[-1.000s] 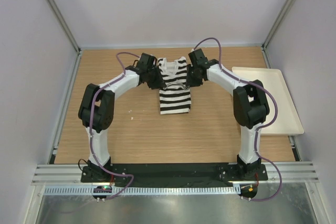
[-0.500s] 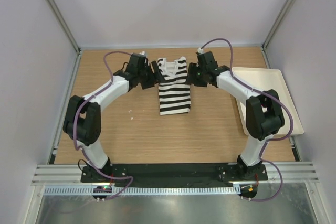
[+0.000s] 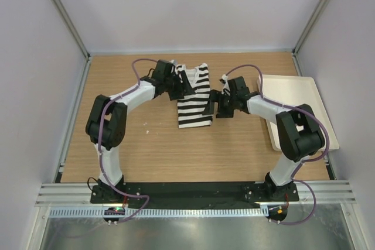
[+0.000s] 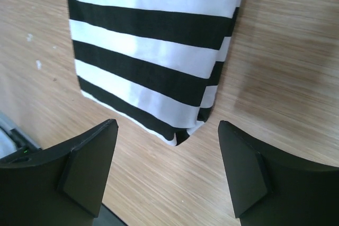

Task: Fold and stack the tank tops
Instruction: Fold the tank top

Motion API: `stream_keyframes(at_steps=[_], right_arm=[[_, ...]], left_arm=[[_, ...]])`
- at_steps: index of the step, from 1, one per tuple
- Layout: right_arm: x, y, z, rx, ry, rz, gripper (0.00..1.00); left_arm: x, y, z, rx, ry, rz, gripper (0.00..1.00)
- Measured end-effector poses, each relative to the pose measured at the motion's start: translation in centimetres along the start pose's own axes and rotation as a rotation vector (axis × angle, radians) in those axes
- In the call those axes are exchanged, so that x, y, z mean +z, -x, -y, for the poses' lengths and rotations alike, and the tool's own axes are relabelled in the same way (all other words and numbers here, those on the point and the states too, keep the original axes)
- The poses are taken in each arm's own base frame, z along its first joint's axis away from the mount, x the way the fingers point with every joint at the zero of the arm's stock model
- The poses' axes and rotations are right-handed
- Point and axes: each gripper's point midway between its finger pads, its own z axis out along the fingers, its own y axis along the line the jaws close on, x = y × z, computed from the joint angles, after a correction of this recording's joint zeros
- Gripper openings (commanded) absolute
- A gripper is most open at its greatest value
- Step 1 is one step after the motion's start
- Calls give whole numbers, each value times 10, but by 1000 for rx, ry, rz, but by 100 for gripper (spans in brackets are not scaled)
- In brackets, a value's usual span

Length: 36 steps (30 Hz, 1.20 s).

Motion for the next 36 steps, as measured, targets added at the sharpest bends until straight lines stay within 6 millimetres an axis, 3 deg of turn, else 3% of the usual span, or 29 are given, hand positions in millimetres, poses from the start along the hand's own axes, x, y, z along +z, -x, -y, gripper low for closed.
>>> stream_keyframes(at_steps=[4, 10, 16, 20, 26, 27, 29, 32, 36], right_arm=[[0, 6, -8, 17, 103, 25, 82], [5, 18, -22, -12, 208, 61, 82], [24, 8, -18, 16, 241, 15, 82], [25, 6, -21, 25, 268, 2, 76], [23, 0, -24, 33, 298, -12, 54], [23, -5, -22, 39, 296, -18, 43], [21, -15, -19, 53, 290, -31, 32], [16, -29, -15, 76, 279, -56, 6], [10, -29, -17, 85, 275, -56, 1]], left_arm=[[20, 12, 17, -13, -58, -5, 63], [49, 6, 17, -65, -93, -53, 63], [70, -4, 13, -120, -117, -106, 64], [77, -3, 19, -133, -140, -109, 63], [86, -2, 19, -130, -146, -102, 63], [87, -1, 18, -128, -142, -99, 63], [87, -1, 16, -125, -135, -94, 63], [88, -1, 15, -123, -132, -87, 63], [87, 0, 13, -120, -122, -69, 63]])
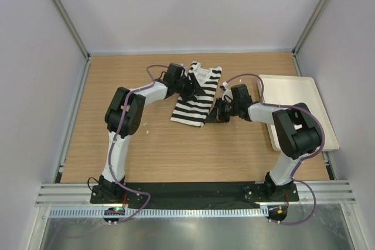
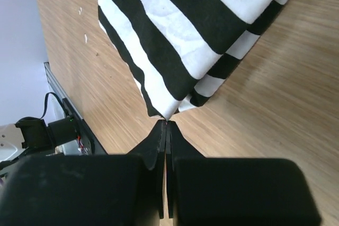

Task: Fold and stack the tank tops
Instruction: Fold the tank top

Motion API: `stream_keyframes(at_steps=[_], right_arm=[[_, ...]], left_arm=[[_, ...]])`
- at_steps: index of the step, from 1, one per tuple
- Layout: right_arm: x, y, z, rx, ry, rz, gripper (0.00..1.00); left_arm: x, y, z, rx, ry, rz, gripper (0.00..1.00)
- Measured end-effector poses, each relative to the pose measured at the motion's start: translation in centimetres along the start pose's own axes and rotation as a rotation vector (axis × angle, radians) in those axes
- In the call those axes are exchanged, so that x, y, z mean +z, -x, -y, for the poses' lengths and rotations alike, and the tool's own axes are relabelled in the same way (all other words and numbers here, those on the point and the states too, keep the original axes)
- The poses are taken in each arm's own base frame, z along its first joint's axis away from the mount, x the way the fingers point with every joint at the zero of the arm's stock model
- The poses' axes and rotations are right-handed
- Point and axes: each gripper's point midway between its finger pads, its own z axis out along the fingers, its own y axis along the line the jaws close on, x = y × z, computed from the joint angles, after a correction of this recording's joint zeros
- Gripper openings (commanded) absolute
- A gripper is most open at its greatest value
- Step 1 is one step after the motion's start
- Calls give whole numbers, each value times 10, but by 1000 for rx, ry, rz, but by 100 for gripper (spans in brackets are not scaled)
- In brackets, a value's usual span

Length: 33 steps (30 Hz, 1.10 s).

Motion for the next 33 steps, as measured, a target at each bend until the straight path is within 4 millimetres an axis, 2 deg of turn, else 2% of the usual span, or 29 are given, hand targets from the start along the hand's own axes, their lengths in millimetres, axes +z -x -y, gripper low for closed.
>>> stream_keyframes(at_steps=[2, 4, 5, 7, 8, 10, 11, 14, 18, 21, 25, 27, 28, 30, 33], right_arm=[[-4, 0, -4, -6, 4, 7, 2], [-8, -2, -6, -7, 2, 8, 9], [-9, -3, -6, -6, -1, 7, 18], [-14, -4, -6, -7, -19, 9, 28], [-15, -4, -6, -10, -27, 12, 42], [-17, -4, -4, -11, -48, 13, 50], [-17, -4, -3, -9, -55, 14, 57], [-18, -6, 1, 1, -80, 9, 61], [-15, -8, 2, 1, -115, 4, 66], [-9, -14, -6, -12, -121, -8, 72], [2, -24, -19, -13, -133, -17, 70], [8, -28, -25, 5, -142, -6, 68], [12, -28, -28, 20, -141, 8, 66], [17, -27, -32, 49, -132, 37, 64], [24, -27, -30, 117, -136, 76, 58]], left_arm=[[-2, 0, -2, 1, 14, 13, 63], [-3, 0, -4, 3, 29, 28, 63], [-4, 1, -5, 3, 34, 34, 63], [-8, 1, -7, 4, 46, 51, 64], [-11, 0, -9, 2, 56, 58, 64], [-18, -2, -12, 0, 73, 72, 67], [-23, -3, -14, 0, 82, 80, 67], [-34, -5, -12, 1, 89, 93, 70], [-56, -5, 6, 14, 56, 118, 71], [-79, -1, 26, 36, 18, 152, 72], [-117, 4, 43, 47, -22, 203, 70], [-132, 8, 35, 33, -19, 228, 69], [-140, 11, 25, 16, -5, 242, 69], [-150, 14, -5, -29, 44, 264, 68], [-158, 8, -52, -99, 131, 269, 67]])
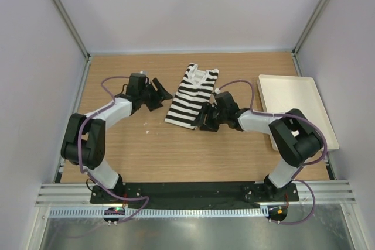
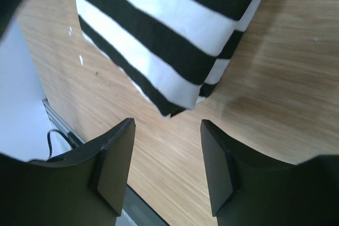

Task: Fold and stack the tank tops
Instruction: Fold the tank top

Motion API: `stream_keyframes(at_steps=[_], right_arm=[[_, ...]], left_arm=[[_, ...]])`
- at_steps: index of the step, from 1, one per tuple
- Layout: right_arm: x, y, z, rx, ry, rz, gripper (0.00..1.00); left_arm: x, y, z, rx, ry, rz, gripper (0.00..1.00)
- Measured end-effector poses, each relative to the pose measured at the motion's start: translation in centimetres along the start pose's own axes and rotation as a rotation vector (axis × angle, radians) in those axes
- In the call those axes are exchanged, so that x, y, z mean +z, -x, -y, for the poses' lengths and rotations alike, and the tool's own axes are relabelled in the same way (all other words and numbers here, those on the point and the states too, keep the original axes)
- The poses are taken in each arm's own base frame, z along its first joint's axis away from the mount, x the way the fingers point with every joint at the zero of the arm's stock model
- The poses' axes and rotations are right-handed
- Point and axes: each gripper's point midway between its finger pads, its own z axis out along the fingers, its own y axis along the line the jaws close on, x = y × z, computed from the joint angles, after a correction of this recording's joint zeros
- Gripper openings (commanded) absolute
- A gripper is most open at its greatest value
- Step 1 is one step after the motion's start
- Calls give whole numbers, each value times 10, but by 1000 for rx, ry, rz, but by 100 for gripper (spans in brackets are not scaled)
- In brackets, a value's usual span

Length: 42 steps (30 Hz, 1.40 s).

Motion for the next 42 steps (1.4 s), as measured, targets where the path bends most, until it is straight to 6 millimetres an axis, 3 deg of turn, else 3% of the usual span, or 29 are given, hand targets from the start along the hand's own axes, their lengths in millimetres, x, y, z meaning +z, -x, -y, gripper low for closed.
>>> stream_keyframes(at_steps=[3, 6, 8, 9, 10, 12, 22, 31, 37, 39, 40, 41, 42], right_arm=[[9, 2, 2, 56, -12, 27, 57], [18, 5, 6, 95, -26, 48, 56], [21, 7, 6, 112, -26, 54, 50], [23, 8, 7, 120, -30, 57, 46], [25, 9, 7, 124, -33, 59, 28], [28, 11, 10, 132, -44, 66, 14], [26, 14, 21, 116, -86, 59, 9], [23, 16, 23, 63, -114, 28, 9], [22, 15, 25, 39, -127, 16, 9], [21, 15, 25, 27, -135, 7, 9], [20, 15, 25, 20, -139, 3, 9], [20, 15, 25, 13, -142, -1, 9], [19, 16, 24, 3, -146, -5, 9]], left_arm=[[-2, -18, -33, -31, 73, -33, 65], [-5, -32, -45, -30, 97, -60, 64], [-6, -35, -48, -21, 100, -63, 64], [-7, -36, -49, -15, 101, -64, 63], [-7, -37, -50, -12, 102, -65, 63], [-7, -40, -53, -11, 107, -70, 63], [-14, -73, -80, -14, 153, -128, 56], [-12, -80, -74, -9, 111, -129, 55], [-1, -80, -71, -29, 90, -124, 42], [3, -80, -70, -38, 84, -124, 26], [6, -81, -70, -41, 83, -127, 9], [8, -84, -70, -45, 85, -133, 1], [9, -87, -70, -39, 87, -139, 0]])
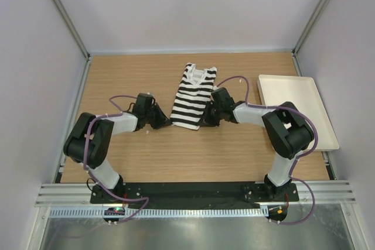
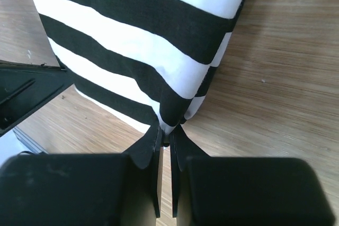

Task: Fold and stack the tank tops
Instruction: Fold the tank top

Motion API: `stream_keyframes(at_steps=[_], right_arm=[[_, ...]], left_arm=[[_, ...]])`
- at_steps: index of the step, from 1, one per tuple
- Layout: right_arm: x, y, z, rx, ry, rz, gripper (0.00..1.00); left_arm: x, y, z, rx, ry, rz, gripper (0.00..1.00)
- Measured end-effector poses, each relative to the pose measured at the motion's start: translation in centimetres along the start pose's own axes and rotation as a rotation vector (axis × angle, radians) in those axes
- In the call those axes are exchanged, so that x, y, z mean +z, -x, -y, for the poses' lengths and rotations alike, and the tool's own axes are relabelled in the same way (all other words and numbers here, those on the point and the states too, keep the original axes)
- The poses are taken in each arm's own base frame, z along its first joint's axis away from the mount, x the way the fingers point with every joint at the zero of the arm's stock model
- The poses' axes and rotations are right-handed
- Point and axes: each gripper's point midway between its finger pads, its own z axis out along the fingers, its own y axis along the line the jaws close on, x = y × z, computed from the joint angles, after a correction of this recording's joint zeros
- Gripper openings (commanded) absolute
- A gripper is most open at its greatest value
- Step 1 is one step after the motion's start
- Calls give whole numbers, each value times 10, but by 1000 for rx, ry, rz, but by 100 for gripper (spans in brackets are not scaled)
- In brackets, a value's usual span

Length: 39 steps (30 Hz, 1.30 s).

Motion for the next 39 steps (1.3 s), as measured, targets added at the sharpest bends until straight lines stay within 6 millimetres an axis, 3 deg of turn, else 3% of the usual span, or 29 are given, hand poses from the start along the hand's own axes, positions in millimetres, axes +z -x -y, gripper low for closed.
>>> stream_keyframes(at_steps=[6, 10, 13, 14, 15, 17, 18, 24, 31, 39], right_arm=[[-4, -5, 7, -57, -36, -40, 9], [-10, -14, 13, -99, -50, -84, 12], [-17, -20, 16, -130, -59, -115, 26], [-20, -22, 17, -141, -64, -122, 44], [-22, -23, 18, -151, -65, -124, 52], [-29, -25, 17, -176, -56, -117, 64], [-32, -27, 18, -187, -51, -117, 65], [-51, -46, 21, -198, -11, -124, 65], [-48, -59, 27, -190, 14, -148, 53], [-38, -60, 22, -184, 44, -146, 38]], left_arm=[[2, -22, 13, 51, -9, -11, 0], [-17, -45, 20, 91, -22, 20, 0], [-32, -65, 30, 126, -46, 36, 0], [-35, -72, 33, 136, -55, 36, 0], [-38, -78, 34, 142, -61, 33, 0], [-40, -87, 31, 140, -55, 28, 0], [-40, -91, 26, 134, -43, 26, 0], [-38, -100, 2, 107, 20, 16, 0], [-37, -102, -2, 99, 32, 15, 0], [-36, -106, -8, 96, 43, 10, 0]])
